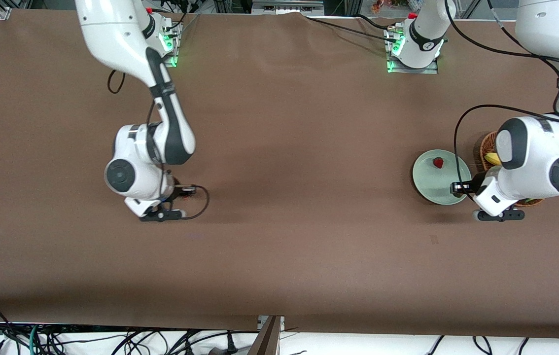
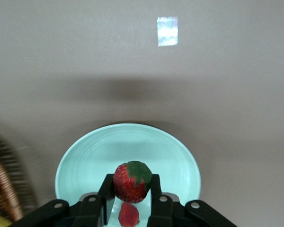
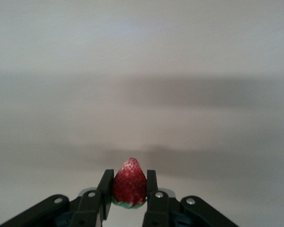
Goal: Collect all strawberries into plate
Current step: 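Carry the second strawberry over the plate while the right gripper lifts the third, then release the strawberry onto the plate while the right gripper sets the third mid-table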
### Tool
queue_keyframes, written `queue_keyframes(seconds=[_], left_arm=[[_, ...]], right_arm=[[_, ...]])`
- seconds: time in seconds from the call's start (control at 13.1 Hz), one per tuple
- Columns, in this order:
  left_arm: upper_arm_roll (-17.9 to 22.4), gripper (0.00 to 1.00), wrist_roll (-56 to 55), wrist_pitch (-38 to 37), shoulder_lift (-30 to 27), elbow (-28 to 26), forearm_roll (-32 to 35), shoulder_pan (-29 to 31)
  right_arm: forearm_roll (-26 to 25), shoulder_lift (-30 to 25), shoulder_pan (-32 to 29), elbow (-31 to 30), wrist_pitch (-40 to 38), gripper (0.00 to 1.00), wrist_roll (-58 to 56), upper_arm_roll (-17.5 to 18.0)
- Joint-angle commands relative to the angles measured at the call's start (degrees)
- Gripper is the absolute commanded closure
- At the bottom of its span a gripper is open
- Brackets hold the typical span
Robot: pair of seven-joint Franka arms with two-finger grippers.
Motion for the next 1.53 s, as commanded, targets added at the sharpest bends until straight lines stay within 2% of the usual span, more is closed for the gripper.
queue_keyframes(seconds=[0.0,0.23,0.38,0.54,0.61,0.92,0.99,1.07,1.22,1.45], left_arm=[[0.29,0.89,2.22,7.40,-1.44,-8.16,-1.58,-0.56],[0.38,0.88,2.92,9.62,-1.35,-10.74,-1.58,-0.56],[0.47,0.81,2.92,9.53,-1.17,-11.27,-1.58,-0.56],[0.55,0.28,3.01,9.18,-1.08,-11.09,-1.50,-0.65],[0.55,0.00,3.01,8.83,-1.43,-10.83,-1.50,-0.74],[0.55,0.00,2.49,4.44,-5.90,-9.33,-1.41,-0.91],[0.55,0.00,2.22,3.30,-7.31,-9.25,-1.41,-0.91],[0.47,0.00,2.05,2.86,-8.11,-9.07,-1.41,-1.00],[0.21,0.00,0.56,2.24,-9.08,-9.07,-1.32,-1.35],[-0.76,0.00,-0.41,1.71,-9.70,-8.98,-1.32,-1.62]], right_arm=[[0.68,-0.96,8.39,0.59,0.71,0.74,14.46,-0.40],[0.76,2.45,15.35,3.05,8.17,0.73,28.37,-0.23],[0.68,6.93,16.33,10.05,11.87,0.72,38.73,3.62],[0.33,13.07,16.68,18.31,15.47,0.67,50.33,6.71],[0.24,15.89,17.64,21.92,17.32,0.64,55.61,6.98],[0.06,23.63,21.16,28.97,29.17,0.47,69.69,6.98],[0.15,23.82,21.17,29.77,29.72,0.33,72.16,6.98],[0.15,23.56,21.17,29.78,29.64,0.26,73.58,6.98],[0.24,22.25,20.65,29.78,28.16,0.23,73.33,6.81],[0.06,18.83,18.98,29.78,17.63,0.20,68.96,5.75]])
